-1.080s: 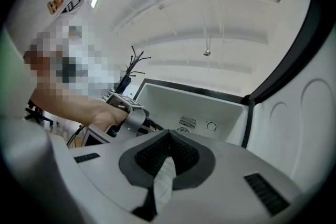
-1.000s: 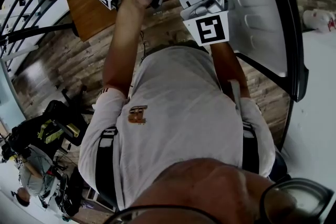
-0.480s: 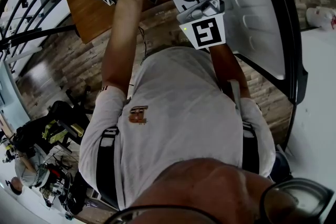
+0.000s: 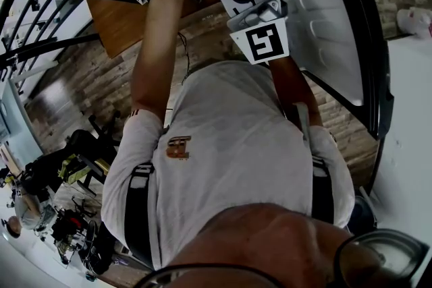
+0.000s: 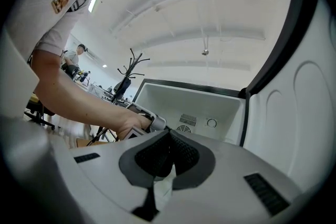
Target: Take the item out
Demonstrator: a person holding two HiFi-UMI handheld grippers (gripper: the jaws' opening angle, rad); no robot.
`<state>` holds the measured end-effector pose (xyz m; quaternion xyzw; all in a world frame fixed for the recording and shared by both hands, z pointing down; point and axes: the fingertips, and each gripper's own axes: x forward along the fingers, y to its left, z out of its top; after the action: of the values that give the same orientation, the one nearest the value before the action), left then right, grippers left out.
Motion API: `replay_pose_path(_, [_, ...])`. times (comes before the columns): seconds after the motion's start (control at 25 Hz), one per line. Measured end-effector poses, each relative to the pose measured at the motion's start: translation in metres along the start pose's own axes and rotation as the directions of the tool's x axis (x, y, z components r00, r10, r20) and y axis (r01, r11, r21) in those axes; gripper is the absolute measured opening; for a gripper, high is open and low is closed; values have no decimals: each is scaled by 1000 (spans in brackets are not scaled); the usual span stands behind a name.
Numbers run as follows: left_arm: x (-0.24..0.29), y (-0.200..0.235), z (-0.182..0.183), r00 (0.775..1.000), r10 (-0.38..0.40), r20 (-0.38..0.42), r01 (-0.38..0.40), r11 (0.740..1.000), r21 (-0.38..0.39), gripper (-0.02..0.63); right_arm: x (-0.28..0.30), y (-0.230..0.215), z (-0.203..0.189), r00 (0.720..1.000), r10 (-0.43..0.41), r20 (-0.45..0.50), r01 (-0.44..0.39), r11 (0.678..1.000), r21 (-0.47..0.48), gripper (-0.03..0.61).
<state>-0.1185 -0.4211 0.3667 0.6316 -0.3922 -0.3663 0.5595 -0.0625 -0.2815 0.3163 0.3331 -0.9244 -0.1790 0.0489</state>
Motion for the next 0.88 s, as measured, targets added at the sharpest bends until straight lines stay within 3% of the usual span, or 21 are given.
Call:
replay_pose_path(0.32, [0, 3, 2, 1000, 3, 18, -3, 1000, -18, 137, -4, 5, -4, 1000, 6, 6, -6, 1000, -3, 34])
replay_pose_path(0.52, [-1, 11, 2, 999, 38, 25, -37, 999, -33, 54, -5, 7, -4, 1000, 10, 9, -10, 1000, -3, 34])
replay_pose_path(0.88, [-4, 17, 7, 997, 50, 51, -48, 998, -43, 40, -4, 13, -9, 1000, 14, -2, -14, 1000, 1, 34])
